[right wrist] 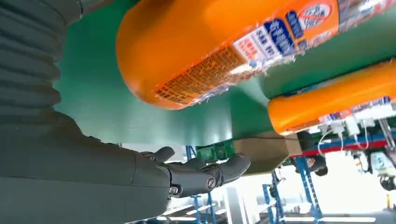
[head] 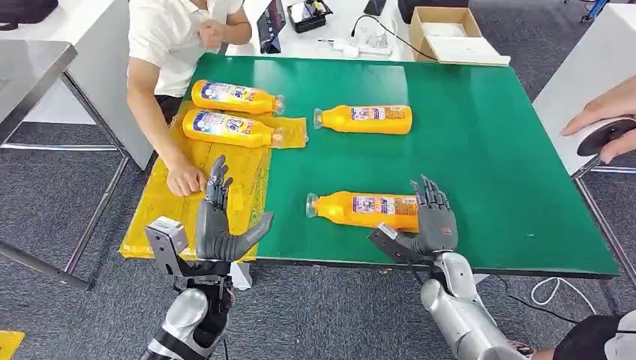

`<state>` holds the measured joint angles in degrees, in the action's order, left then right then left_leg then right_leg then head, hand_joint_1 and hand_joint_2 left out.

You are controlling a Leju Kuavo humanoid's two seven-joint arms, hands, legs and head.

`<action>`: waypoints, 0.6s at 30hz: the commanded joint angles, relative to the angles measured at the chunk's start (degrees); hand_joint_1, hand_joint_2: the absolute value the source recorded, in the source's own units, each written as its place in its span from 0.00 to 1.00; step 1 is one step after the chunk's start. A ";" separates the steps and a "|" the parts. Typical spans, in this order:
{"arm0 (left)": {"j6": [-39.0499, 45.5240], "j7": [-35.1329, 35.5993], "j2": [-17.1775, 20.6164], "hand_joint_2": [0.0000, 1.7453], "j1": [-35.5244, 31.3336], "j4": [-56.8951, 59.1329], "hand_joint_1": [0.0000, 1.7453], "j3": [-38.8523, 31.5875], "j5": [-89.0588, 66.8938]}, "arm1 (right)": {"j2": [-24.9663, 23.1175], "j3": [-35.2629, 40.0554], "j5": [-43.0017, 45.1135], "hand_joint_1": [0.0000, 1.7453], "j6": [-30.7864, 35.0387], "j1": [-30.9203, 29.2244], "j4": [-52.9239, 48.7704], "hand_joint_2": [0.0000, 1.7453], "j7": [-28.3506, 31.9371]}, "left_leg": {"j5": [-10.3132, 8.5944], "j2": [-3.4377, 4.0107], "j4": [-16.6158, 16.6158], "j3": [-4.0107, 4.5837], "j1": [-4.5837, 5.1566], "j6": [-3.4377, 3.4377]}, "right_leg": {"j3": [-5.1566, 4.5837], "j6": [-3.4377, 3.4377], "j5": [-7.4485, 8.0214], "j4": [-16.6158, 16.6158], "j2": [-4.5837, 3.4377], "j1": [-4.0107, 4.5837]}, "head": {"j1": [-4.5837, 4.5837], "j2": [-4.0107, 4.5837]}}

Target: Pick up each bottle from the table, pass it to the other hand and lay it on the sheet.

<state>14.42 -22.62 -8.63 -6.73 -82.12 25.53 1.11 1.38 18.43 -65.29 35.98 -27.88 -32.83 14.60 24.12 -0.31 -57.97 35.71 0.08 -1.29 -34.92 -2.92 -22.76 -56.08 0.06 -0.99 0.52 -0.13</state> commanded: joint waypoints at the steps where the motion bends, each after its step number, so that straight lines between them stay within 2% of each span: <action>1: -0.86 0.62 0.48 1.00 -3.21 4.69 0.00 2.17 0.38 | 0.55 3.61 -0.85 0.00 -1.63 -6.08 8.38 1.00 -0.94 | 0.17 0.02 0.00 -0.43 -0.05 0.11 | 0.42 0.17 -0.17 -0.01 0.01 0.07 | 0.00 0.00; 2: -1.01 0.78 0.46 1.00 -3.28 4.81 0.00 2.24 0.49 | 0.42 3.35 -0.50 0.00 -2.08 -6.24 8.57 1.00 -0.99 | 0.09 0.04 0.00 -0.22 -0.01 0.07 | 0.20 0.11 -0.09 -0.02 -0.02 0.02 | 0.00 0.00; 7: -2.68 2.40 0.29 1.00 -3.45 5.62 0.00 2.42 2.45 | -0.05 2.76 0.68 0.00 -6.54 -6.58 10.83 1.00 -1.77 | 0.16 0.02 0.01 -0.44 -0.06 0.13 | 0.46 0.19 -0.16 0.02 0.01 0.08 | 0.00 0.00; 9: -3.27 2.90 0.51 1.00 -3.47 5.75 0.00 2.49 3.00 | -0.12 2.50 1.12 0.00 -9.79 -6.84 12.31 1.00 -2.94 | 0.04 -0.01 0.03 -0.15 -0.01 0.06 | 0.16 0.08 -0.05 0.03 0.02 0.03 | 0.00 0.00; 13: -4.34 3.88 0.74 1.00 -3.61 6.12 0.00 2.63 3.80 | 0.03 2.55 1.21 0.00 -12.91 -7.04 13.14 1.00 -3.85 | 0.11 0.03 0.04 -0.31 -0.03 0.09 | 0.30 0.13 -0.11 0.03 0.00 0.05 | 0.02 0.00; 18: -6.78 5.15 1.14 1.00 -4.07 6.62 0.00 3.04 4.80 | 0.81 2.22 2.02 0.00 -21.15 -7.29 14.70 1.00 -6.43 | 0.08 -0.03 0.07 -0.37 -0.06 0.09 | 0.39 0.14 -0.10 0.09 0.09 0.08 | -0.02 0.00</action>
<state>9.62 -18.65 -8.98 -8.23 -79.71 26.69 5.09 1.55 19.76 -63.74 21.80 -32.80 -25.57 10.12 24.13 -0.25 -57.97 35.67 0.08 -1.29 -34.91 -2.92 -22.76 -56.07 0.04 -0.98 0.50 -0.13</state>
